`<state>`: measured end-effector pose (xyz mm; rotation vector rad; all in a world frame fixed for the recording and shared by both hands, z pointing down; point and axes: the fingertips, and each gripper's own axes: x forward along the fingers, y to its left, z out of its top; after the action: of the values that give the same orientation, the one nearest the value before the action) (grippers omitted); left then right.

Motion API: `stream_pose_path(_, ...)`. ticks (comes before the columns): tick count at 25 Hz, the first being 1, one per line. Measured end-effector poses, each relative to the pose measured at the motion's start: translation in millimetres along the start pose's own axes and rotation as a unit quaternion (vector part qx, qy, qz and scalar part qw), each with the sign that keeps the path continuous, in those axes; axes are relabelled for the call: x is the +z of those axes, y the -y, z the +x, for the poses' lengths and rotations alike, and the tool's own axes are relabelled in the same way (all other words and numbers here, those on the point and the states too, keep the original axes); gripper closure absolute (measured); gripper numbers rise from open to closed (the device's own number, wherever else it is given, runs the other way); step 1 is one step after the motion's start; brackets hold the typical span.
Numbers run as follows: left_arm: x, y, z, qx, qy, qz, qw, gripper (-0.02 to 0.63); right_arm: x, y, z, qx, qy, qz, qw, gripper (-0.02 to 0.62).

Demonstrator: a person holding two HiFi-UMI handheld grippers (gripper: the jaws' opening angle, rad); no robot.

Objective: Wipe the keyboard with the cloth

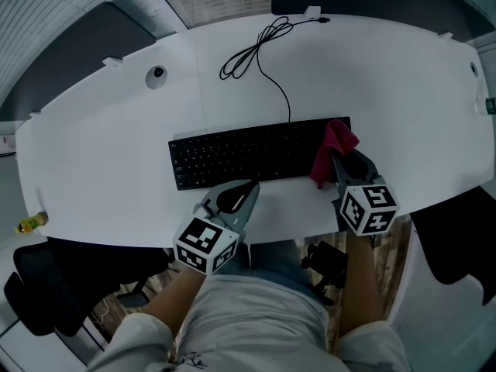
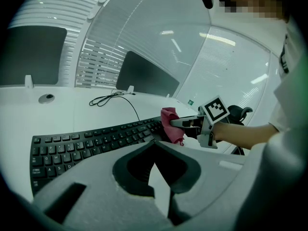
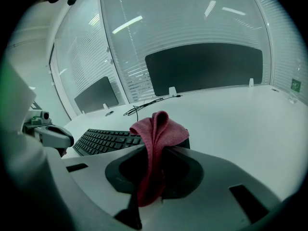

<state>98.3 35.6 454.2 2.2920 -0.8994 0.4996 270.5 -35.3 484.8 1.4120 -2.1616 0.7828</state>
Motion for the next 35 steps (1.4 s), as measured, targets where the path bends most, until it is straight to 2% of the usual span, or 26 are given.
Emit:
stream_pose_path(18, 5, 16, 24, -0.016, -0.010, 0.009, 0.9998, 0.595, -4, 50, -21, -0.048, 0.009, 0.014, 0.999, 0.532)
stream_pose_path(35, 7, 23, 27, -0.022, -0.014, 0.016, 0.9995, 0.595, -11, 83, -39, -0.111, 0.008, 0.026, 0.993, 0.532)
